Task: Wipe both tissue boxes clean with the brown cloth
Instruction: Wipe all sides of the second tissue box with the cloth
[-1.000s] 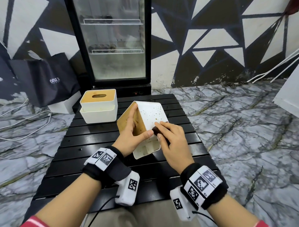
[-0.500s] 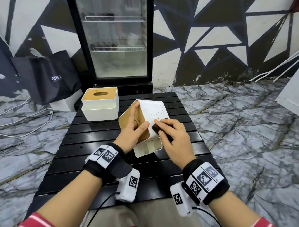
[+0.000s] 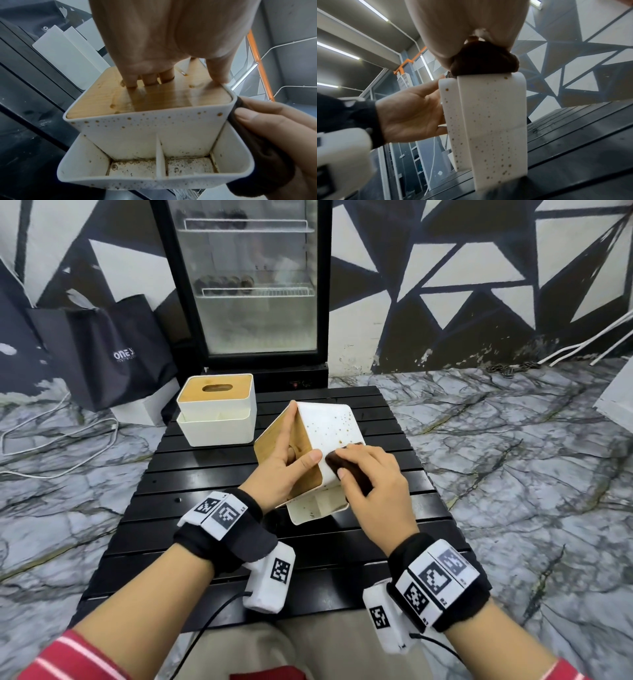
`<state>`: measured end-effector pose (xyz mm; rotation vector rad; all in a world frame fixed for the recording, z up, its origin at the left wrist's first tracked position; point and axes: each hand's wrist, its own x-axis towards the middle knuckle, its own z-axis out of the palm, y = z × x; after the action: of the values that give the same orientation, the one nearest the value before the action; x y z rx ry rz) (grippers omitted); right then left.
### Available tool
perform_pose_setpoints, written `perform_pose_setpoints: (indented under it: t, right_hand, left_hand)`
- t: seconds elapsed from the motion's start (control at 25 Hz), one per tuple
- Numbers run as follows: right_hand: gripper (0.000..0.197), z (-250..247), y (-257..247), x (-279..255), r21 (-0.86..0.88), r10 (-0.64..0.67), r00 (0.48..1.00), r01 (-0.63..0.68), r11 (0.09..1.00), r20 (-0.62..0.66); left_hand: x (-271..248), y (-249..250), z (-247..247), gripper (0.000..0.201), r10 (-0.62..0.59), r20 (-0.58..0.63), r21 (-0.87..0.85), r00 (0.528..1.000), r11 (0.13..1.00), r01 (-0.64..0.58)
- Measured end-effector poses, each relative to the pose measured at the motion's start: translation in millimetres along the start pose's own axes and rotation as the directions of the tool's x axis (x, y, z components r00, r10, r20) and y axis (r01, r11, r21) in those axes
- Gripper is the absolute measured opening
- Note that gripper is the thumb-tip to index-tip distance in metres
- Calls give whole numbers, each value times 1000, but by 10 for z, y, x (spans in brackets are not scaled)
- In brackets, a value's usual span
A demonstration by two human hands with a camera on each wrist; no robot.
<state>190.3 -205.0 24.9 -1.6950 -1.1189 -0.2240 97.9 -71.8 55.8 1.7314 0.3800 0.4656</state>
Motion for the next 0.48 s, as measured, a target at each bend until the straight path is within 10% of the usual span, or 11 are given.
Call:
perform_pose_setpoints:
  t: [0.48]
  right_hand:
    - [33, -15, 161, -65, -27, 109, 994, -109, 994, 4]
  left_hand:
    - [-11, 10, -25, 76, -13, -43, -60, 999, 998, 11]
